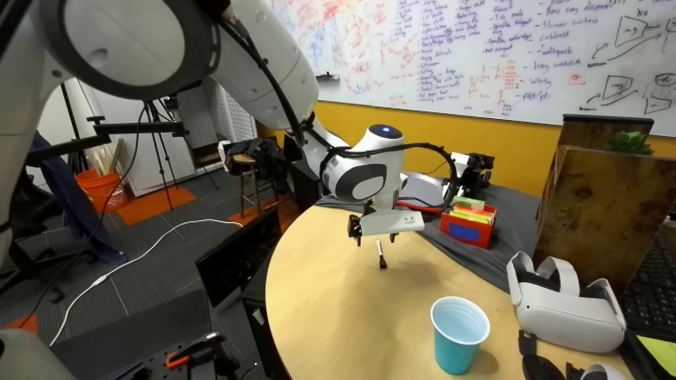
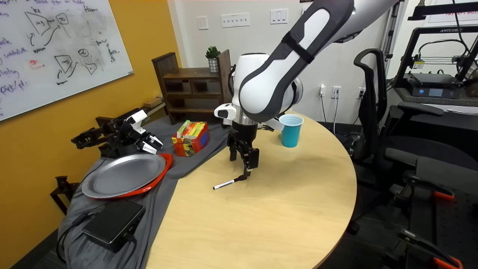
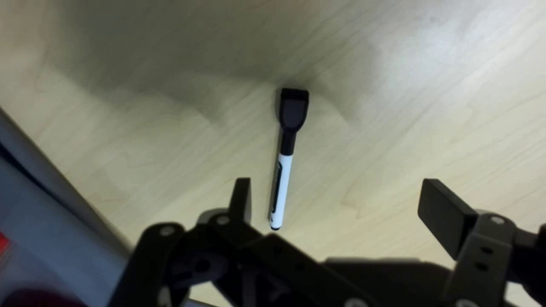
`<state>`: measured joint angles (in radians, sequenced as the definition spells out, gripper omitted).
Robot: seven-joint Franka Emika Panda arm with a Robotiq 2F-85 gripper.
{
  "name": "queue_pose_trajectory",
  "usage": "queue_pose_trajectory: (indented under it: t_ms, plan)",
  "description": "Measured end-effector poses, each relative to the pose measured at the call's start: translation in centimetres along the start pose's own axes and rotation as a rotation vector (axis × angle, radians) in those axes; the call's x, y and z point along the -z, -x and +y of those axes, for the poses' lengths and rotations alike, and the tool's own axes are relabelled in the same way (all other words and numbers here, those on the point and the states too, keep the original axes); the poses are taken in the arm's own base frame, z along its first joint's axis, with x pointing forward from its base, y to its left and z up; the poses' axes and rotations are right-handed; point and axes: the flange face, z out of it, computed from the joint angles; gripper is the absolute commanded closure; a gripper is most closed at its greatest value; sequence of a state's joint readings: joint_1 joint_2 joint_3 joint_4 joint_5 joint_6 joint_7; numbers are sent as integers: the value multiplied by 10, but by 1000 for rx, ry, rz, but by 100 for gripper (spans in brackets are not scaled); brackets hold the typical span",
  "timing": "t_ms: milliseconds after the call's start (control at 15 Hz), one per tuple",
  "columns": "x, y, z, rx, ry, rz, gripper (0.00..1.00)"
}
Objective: Get the marker from the table and place it in the blue cup
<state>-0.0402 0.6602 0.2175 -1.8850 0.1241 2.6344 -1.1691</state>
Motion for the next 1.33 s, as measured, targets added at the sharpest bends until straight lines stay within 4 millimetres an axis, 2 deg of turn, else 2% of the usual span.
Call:
queue_pose_trajectory:
  t_ms: [667, 1000, 1200, 1333]
  plan:
    - [-34, -4, 7, 17, -80, -31, 0]
    - [-44, -7, 14, 26, -99, -40, 0]
    - [-46, -8, 19, 24, -119, -45, 17]
    - [-47, -10, 22, 23, -134, -49, 14]
